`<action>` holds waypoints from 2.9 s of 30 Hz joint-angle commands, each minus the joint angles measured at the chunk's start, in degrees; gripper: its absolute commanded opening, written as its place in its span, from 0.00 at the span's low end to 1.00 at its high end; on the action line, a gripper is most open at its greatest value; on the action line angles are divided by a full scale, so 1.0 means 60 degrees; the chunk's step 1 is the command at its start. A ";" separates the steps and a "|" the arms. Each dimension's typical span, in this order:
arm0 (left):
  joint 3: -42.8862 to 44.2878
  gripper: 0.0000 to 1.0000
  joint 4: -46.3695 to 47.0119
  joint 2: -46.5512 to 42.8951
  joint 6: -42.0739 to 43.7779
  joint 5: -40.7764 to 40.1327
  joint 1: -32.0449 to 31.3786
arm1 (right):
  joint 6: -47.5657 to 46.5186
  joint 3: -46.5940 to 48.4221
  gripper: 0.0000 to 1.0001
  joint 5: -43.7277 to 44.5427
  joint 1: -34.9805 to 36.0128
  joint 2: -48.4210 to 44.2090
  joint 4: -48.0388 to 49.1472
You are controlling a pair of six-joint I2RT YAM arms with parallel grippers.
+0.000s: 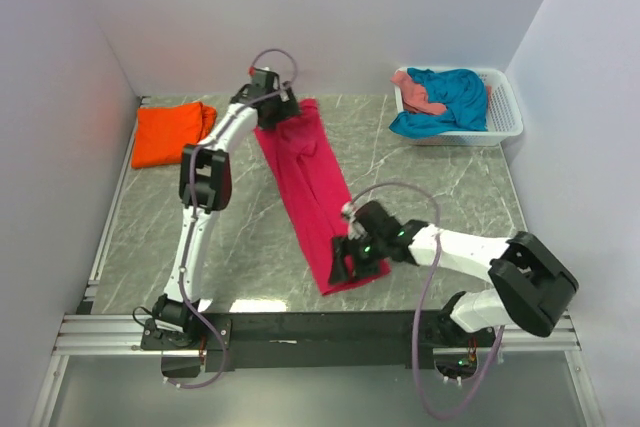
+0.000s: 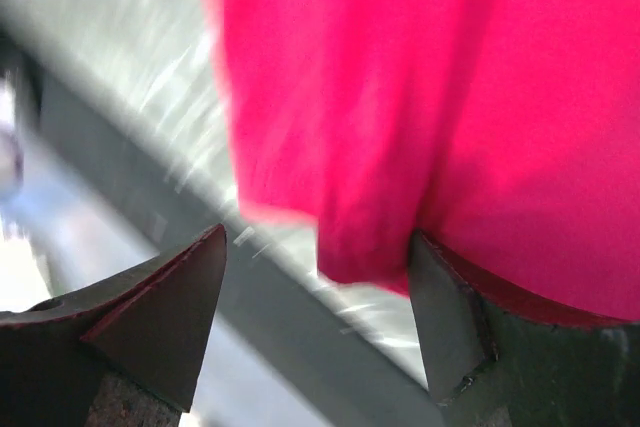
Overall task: Fold and stack the t-shirts
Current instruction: Fold the tshirt
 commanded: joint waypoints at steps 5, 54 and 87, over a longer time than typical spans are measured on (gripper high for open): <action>0.0111 0.99 0.2020 0.0758 -0.0721 0.0536 -0.0659 | -0.1406 0.1471 0.79 -0.1954 0.2735 0.0911 -0.0537; -1.6747 0.84 0.1918 -1.2938 -0.4545 0.1444 -0.5830 | 0.1037 -0.1352 0.73 0.0538 -0.1028 -0.2970 -0.1053; -1.7376 0.00 0.1479 -1.2760 -0.5686 0.0975 -0.6635 | 0.2940 -0.3594 0.00 -0.0519 -0.0122 -0.4476 0.0063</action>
